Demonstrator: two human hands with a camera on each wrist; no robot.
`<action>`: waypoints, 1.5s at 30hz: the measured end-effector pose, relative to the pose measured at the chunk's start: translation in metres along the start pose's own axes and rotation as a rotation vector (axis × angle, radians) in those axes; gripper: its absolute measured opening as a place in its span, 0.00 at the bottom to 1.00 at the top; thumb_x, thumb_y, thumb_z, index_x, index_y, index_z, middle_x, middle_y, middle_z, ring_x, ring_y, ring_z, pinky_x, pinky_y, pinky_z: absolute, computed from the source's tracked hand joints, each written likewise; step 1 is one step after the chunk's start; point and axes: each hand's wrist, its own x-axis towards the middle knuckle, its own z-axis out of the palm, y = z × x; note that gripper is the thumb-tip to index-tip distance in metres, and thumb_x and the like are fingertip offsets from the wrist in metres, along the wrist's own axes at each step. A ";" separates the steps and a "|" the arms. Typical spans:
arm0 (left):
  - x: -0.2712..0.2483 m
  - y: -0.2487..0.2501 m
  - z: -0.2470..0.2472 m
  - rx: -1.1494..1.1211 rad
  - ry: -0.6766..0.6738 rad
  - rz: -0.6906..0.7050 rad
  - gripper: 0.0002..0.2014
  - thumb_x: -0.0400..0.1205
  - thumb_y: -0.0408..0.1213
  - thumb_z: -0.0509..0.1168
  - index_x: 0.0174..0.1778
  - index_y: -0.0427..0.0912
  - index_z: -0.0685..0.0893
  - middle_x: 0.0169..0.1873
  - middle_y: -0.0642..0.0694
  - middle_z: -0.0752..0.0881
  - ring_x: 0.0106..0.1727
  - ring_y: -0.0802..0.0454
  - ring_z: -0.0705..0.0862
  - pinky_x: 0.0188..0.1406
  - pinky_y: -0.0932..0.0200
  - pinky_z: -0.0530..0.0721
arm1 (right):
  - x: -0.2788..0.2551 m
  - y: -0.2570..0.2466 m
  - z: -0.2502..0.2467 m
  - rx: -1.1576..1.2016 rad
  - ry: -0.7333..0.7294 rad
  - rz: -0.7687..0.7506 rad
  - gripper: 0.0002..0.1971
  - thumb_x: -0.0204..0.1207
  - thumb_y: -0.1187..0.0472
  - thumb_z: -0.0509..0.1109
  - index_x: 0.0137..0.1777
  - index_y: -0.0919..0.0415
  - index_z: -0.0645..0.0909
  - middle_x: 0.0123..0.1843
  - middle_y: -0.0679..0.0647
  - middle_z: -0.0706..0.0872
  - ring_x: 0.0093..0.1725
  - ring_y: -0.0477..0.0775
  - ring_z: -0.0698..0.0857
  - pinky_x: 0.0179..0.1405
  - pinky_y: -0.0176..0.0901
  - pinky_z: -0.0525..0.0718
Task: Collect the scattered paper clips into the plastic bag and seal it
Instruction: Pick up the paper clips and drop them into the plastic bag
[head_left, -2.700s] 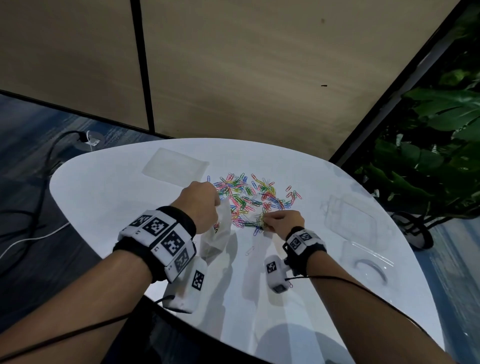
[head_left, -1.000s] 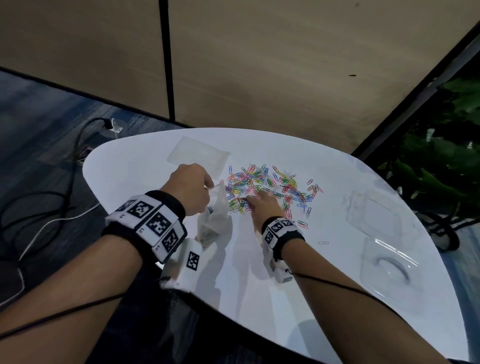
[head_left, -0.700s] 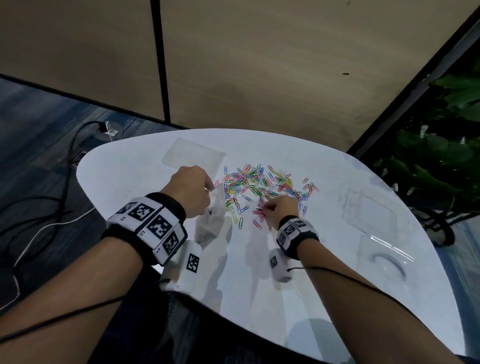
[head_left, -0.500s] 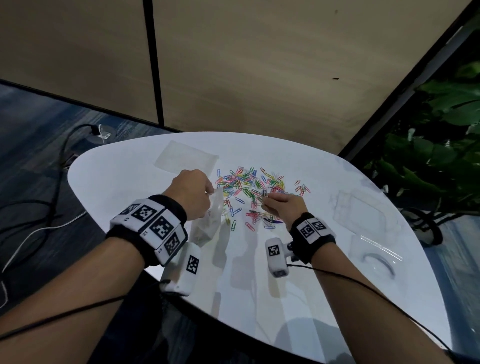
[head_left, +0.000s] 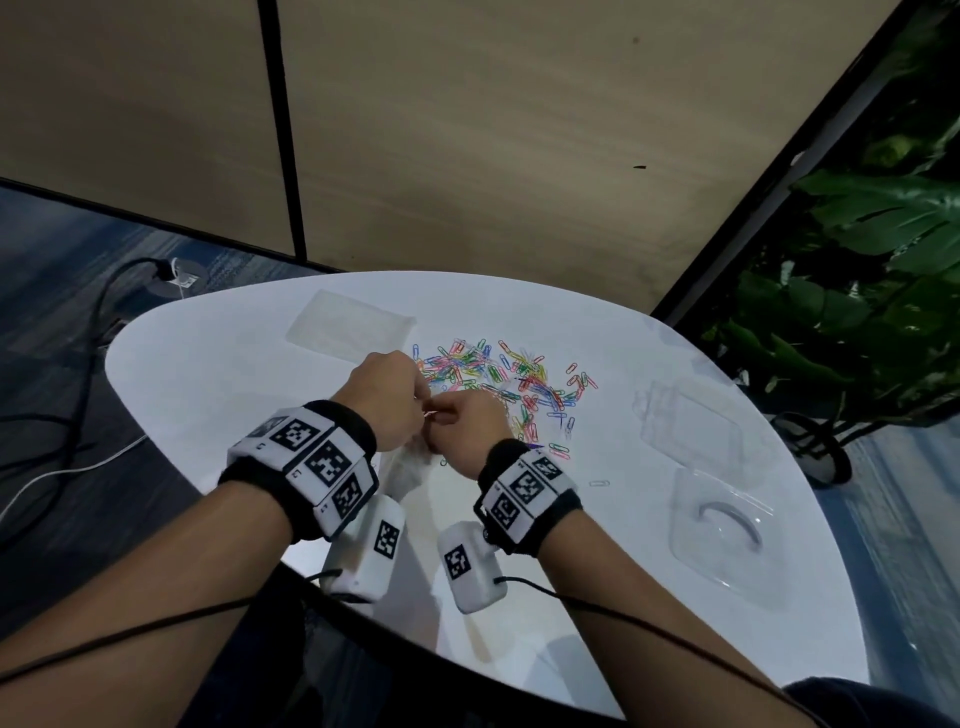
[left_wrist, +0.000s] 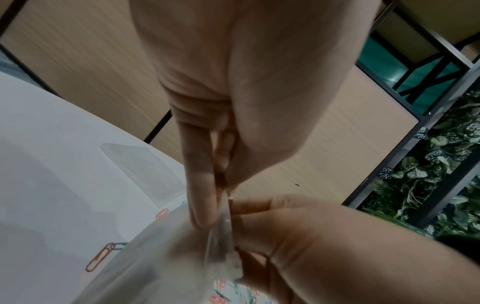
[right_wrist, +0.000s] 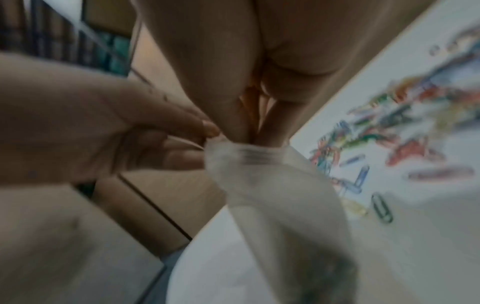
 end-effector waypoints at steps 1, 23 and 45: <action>0.000 0.000 0.000 0.001 -0.006 0.002 0.13 0.78 0.26 0.64 0.45 0.42 0.93 0.47 0.35 0.90 0.47 0.36 0.91 0.52 0.47 0.91 | -0.002 -0.004 -0.002 -0.133 -0.023 -0.043 0.12 0.75 0.70 0.67 0.53 0.61 0.90 0.42 0.60 0.90 0.39 0.56 0.85 0.38 0.35 0.81; -0.006 0.000 -0.008 0.018 -0.006 -0.036 0.19 0.80 0.24 0.63 0.64 0.39 0.88 0.60 0.35 0.86 0.57 0.36 0.89 0.63 0.47 0.87 | 0.012 0.130 -0.035 -0.420 0.131 0.576 0.41 0.82 0.43 0.61 0.86 0.61 0.45 0.87 0.65 0.49 0.85 0.67 0.52 0.81 0.62 0.62; -0.004 0.003 -0.011 0.167 -0.026 -0.006 0.13 0.79 0.22 0.60 0.42 0.46 0.80 0.44 0.38 0.86 0.43 0.38 0.90 0.53 0.47 0.92 | 0.036 0.096 -0.058 0.317 0.262 0.417 0.04 0.66 0.67 0.83 0.41 0.62 0.92 0.42 0.59 0.93 0.43 0.57 0.93 0.57 0.50 0.89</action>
